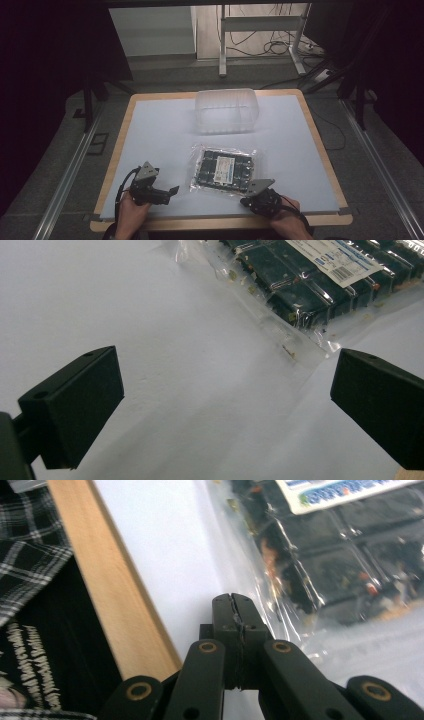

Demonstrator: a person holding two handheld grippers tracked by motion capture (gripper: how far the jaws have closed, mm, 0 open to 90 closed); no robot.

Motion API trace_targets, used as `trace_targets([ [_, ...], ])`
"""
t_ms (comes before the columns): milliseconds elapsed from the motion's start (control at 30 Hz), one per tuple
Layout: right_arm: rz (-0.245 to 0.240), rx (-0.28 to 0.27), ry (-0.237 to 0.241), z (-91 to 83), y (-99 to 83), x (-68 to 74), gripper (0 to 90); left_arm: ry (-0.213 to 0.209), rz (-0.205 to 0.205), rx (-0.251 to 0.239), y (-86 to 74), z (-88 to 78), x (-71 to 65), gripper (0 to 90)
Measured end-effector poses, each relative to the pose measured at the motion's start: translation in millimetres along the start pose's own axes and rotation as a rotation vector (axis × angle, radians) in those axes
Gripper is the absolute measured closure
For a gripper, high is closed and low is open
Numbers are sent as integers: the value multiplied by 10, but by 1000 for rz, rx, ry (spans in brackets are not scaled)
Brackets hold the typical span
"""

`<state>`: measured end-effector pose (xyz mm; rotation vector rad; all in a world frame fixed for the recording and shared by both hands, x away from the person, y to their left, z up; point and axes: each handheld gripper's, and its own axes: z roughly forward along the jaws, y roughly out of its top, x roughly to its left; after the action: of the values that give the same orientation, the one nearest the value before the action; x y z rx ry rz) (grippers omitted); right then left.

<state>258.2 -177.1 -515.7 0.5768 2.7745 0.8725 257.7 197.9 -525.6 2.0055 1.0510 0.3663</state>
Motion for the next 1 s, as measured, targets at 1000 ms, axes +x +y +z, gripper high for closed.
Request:
trace_targets([
  [1000, 174, -42, -129, -94, -185, -641, 893, -32, -41, -32, 27, -31, 0, 2],
])
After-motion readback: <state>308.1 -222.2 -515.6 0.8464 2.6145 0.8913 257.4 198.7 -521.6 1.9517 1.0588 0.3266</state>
